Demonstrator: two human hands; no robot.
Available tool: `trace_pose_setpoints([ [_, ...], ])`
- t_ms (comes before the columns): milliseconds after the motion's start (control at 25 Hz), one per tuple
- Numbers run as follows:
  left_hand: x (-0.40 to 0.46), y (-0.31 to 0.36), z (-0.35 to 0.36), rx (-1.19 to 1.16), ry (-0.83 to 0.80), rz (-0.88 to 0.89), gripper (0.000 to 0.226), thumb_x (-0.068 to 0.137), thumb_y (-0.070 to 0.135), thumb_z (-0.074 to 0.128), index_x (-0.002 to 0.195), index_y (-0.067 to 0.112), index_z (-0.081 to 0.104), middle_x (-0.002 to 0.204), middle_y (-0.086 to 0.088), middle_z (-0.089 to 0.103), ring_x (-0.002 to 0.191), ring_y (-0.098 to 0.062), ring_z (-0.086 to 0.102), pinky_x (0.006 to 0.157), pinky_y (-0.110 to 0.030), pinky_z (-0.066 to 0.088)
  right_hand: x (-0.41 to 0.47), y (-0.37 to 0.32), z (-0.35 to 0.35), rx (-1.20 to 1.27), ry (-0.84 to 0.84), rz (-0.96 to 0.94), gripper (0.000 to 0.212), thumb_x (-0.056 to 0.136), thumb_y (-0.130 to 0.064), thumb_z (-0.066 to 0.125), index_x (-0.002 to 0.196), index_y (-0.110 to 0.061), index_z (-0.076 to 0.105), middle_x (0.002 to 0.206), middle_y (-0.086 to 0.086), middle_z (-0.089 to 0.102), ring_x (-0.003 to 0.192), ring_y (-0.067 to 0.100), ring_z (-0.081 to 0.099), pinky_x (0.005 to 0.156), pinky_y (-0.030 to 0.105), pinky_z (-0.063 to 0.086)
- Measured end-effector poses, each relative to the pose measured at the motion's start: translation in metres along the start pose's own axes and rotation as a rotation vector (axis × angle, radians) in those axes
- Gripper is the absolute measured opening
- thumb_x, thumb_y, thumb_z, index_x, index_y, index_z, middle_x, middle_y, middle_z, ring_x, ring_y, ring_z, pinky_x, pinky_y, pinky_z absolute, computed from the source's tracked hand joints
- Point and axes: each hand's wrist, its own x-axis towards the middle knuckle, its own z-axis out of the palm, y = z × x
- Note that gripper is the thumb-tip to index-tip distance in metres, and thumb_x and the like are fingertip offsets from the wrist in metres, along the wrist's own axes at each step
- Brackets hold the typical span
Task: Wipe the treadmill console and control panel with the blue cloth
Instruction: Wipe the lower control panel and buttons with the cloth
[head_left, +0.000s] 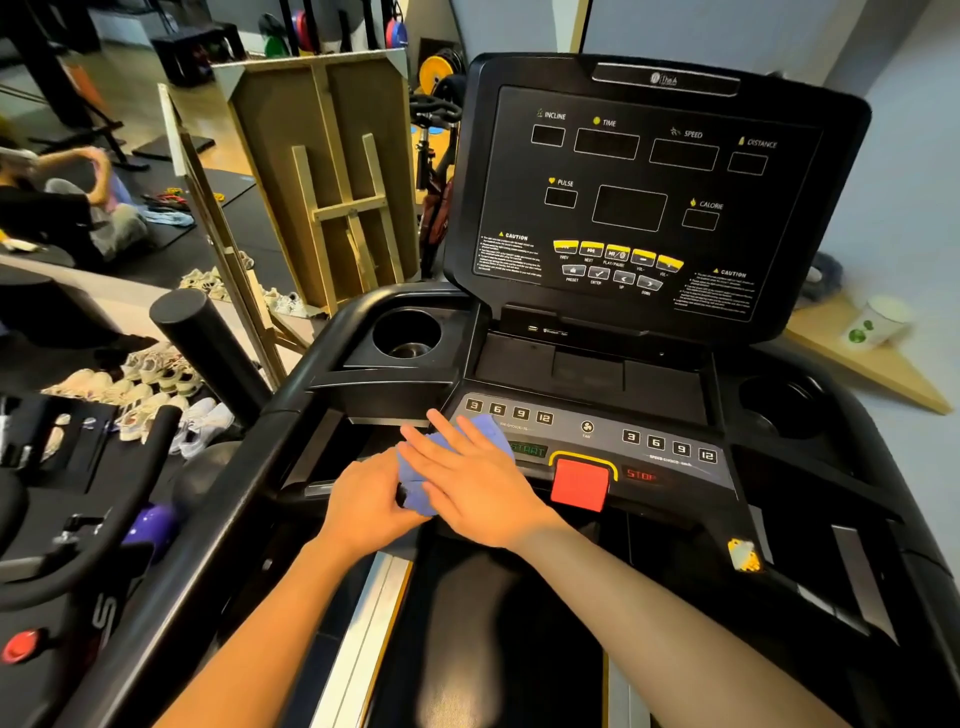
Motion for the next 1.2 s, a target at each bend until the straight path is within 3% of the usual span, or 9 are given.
trace_pose_setpoints([
  [80, 0.001, 0.0, 0.0, 0.02, -0.011, -0.018, 0.039, 0.078, 0.064, 0.065, 0.093, 0.029, 0.064, 0.074, 0.015, 0.062, 0.063, -0.002, 0.057, 0.058, -0.019, 0.046, -0.008, 0.004, -0.003, -0.011, -0.019, -0.013, 0.054, 0.104, -0.026, 0.043, 0.155, -0.014, 0.033, 0.166, 0.004, 0.02, 0.154, 0.03, 0.005, 0.124, 0.049, 0.005],
  [240, 0.0, -0.005, 0.003, 0.061, -0.031, -0.037, 0.05, 0.077, 0.068, 0.063, 0.111, 0.031, 0.063, 0.086, 0.015, 0.067, 0.073, -0.003, 0.062, 0.067, -0.029, 0.054, -0.03, 0.02, -0.004, -0.065, -0.073, 0.008, 0.07, 0.098, -0.016, 0.053, 0.159, -0.021, 0.019, 0.167, -0.002, 0.006, 0.153, 0.024, -0.006, 0.123, 0.044, -0.003],
  [360, 0.0, -0.004, 0.002, 0.091, -0.042, -0.038, 0.065, 0.076, 0.072, 0.06, 0.12, 0.025, 0.061, 0.096, 0.013, 0.069, 0.08, -0.003, 0.064, 0.071, -0.027, 0.055, -0.051, 0.032, -0.004, -0.071, -0.056, 0.057, 0.08, 0.094, -0.008, 0.054, 0.159, -0.026, 0.013, 0.166, -0.005, 0.005, 0.154, 0.024, -0.005, 0.124, 0.046, 0.003],
  [480, 0.0, -0.003, 0.001, 0.097, -0.053, -0.048, 0.069, 0.077, 0.074, 0.059, 0.125, 0.024, 0.059, 0.101, 0.012, 0.07, 0.084, -0.004, 0.065, 0.073, -0.028, 0.054, -0.075, 0.041, -0.007, -0.093, -0.04, 0.123, 0.084, 0.092, -0.003, 0.047, 0.16, -0.029, 0.007, 0.168, -0.008, 0.001, 0.154, 0.021, -0.009, 0.124, 0.045, 0.002],
  [640, -0.002, -0.002, -0.002, 0.092, -0.078, -0.051, 0.074, 0.076, 0.08, 0.051, 0.126, 0.026, 0.058, 0.106, 0.011, 0.07, 0.089, -0.004, 0.064, 0.077, -0.028, 0.053, -0.105, 0.053, -0.013, -0.131, -0.004, 0.216, 0.074, 0.091, -0.008, 0.022, 0.161, -0.027, 0.004, 0.168, -0.009, -0.002, 0.154, 0.022, -0.013, 0.124, 0.044, -0.003],
  [800, -0.002, 0.0, -0.002, 0.084, -0.082, -0.066, 0.075, 0.074, 0.08, 0.051, 0.125, 0.026, 0.059, 0.108, 0.01, 0.07, 0.09, -0.003, 0.062, 0.079, -0.028, 0.05, -0.134, 0.064, -0.014, -0.133, 0.045, 0.304, 0.082, 0.092, -0.002, 0.045, 0.16, -0.023, 0.005, 0.168, -0.008, -0.002, 0.153, 0.022, -0.014, 0.123, 0.043, 0.0],
  [960, -0.003, -0.004, -0.001, 0.081, -0.081, -0.081, 0.077, 0.073, 0.078, 0.052, 0.126, 0.023, 0.06, 0.108, 0.008, 0.071, 0.091, -0.008, 0.065, 0.08, -0.032, 0.055, -0.163, 0.073, -0.019, -0.17, 0.115, 0.342, 0.102, 0.086, -0.005, 0.061, 0.159, -0.027, -0.006, 0.167, -0.003, 0.011, 0.154, 0.027, 0.004, 0.121, 0.043, 0.008],
  [1080, -0.003, -0.003, 0.001, 0.081, -0.067, -0.062, 0.067, 0.076, 0.069, 0.066, 0.125, 0.023, 0.061, 0.106, 0.007, 0.071, 0.087, -0.006, 0.063, 0.075, -0.029, 0.053, -0.191, 0.081, -0.021, -0.202, 0.14, 0.397, 0.085, 0.093, -0.015, 0.046, 0.159, -0.028, -0.007, 0.167, -0.001, 0.015, 0.154, 0.025, -0.001, 0.121, 0.043, 0.008],
  [1200, -0.002, 0.0, 0.001, 0.074, -0.07, -0.068, 0.056, 0.076, 0.063, 0.071, 0.121, 0.033, 0.057, 0.102, 0.012, 0.068, 0.083, -0.002, 0.059, 0.07, -0.022, 0.047, -0.214, 0.085, -0.025, -0.256, 0.127, 0.463, 0.071, 0.093, -0.012, 0.044, 0.159, -0.016, 0.018, 0.164, 0.006, 0.027, 0.153, 0.034, 0.014, 0.118, 0.05, 0.021],
])
